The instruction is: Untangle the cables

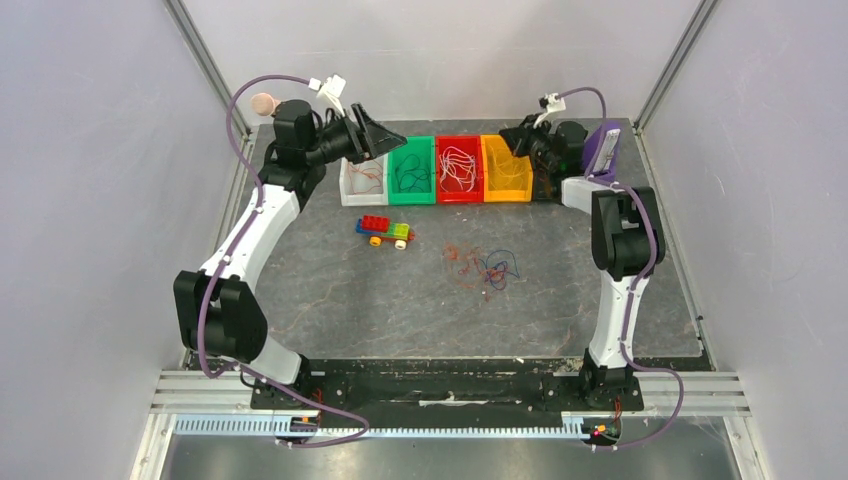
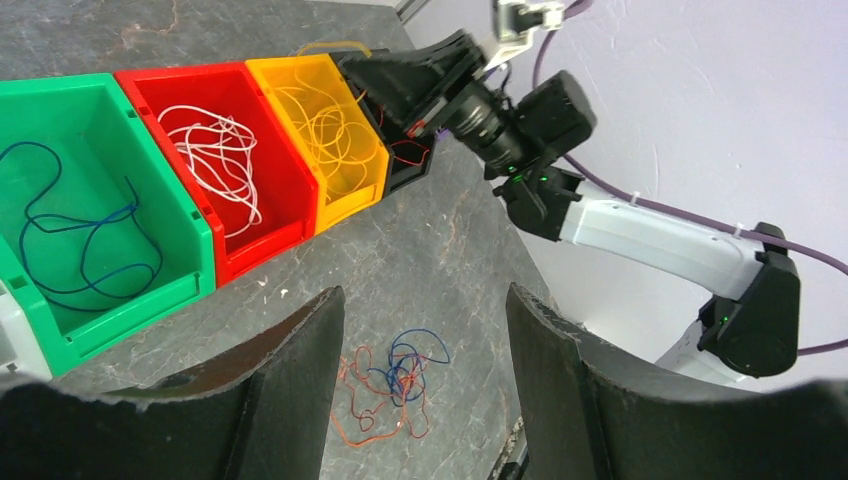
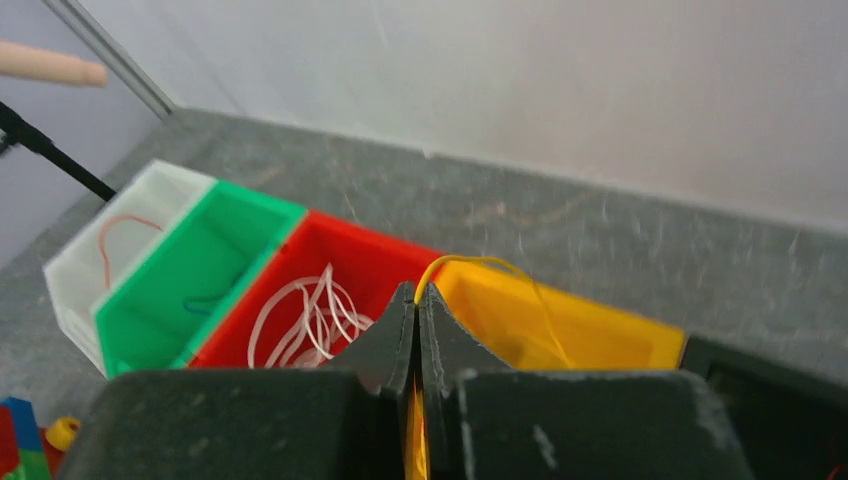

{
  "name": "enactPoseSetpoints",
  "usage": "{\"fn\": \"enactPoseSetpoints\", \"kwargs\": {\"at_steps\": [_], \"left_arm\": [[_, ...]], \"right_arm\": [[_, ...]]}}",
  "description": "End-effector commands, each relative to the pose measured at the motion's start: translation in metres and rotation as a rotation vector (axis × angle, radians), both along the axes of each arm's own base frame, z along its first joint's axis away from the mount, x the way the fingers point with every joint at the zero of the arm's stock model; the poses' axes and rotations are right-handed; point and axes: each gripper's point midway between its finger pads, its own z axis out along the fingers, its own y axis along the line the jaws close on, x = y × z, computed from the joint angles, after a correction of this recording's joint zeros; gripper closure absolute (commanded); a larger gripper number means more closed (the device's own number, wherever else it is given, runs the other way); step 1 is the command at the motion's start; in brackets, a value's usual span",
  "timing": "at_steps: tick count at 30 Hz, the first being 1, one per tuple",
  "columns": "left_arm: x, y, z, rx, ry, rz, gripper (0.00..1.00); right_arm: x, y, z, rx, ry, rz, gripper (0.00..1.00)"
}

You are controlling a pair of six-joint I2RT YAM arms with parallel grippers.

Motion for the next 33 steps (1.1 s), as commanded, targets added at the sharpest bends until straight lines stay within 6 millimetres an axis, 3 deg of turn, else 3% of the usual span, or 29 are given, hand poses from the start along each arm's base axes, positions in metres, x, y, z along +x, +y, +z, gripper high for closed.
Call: {"fn": "enactPoseSetpoints", "kwargs": {"at_steps": [1, 7, 10, 13, 19, 24, 28, 31, 33], "left_arm": [[0.001, 0.004, 0.002, 0.022, -0.044, -0.012, 0.33], [0.002, 0.005, -0.004, 0.028, -0.035, -0.01, 0.33], [0.003, 0.005, -0.004, 0.029, -0.036, -0.01, 0.33], [0.001, 0.006, -0.007, 0.045, -0.023, -0.01, 0.33], [-0.002, 0.009, -0.008, 0.077, -0.038, -0.015, 0.33], [-0.001, 0.019, -0.019, 0.188, -0.064, 0.007, 0.31], [0.0, 0.023, -0.037, 0.258, -0.058, -0.007, 0.3], [-0.007, 0.006, -0.058, 0.363, -0.091, -0.144, 0.28], [-0.023, -0.017, -0.085, 0.516, -0.131, -0.31, 0.28]], "right_arm": [[-0.001, 0.002, -0.028, -0.011, 0.062, -0.007, 1.0], [-0.004, -0.005, -0.07, -0.169, 0.112, -0.06, 1.0], [-0.005, -0.002, -0.077, -0.206, 0.146, -0.029, 1.0], [-0.008, 0.0, -0.067, -0.209, 0.155, -0.008, 0.83], [-0.02, -0.004, -0.019, -0.208, 0.126, -0.014, 0.47], [-0.049, -0.013, 0.005, -0.228, 0.172, 0.012, 0.26], [-0.079, -0.022, -0.001, -0.292, 0.264, 0.064, 0.17], [-0.111, -0.022, -0.008, -0.332, 0.341, 0.161, 0.16], [-0.141, -0.015, -0.015, -0.344, 0.398, 0.257, 0.18]]}}
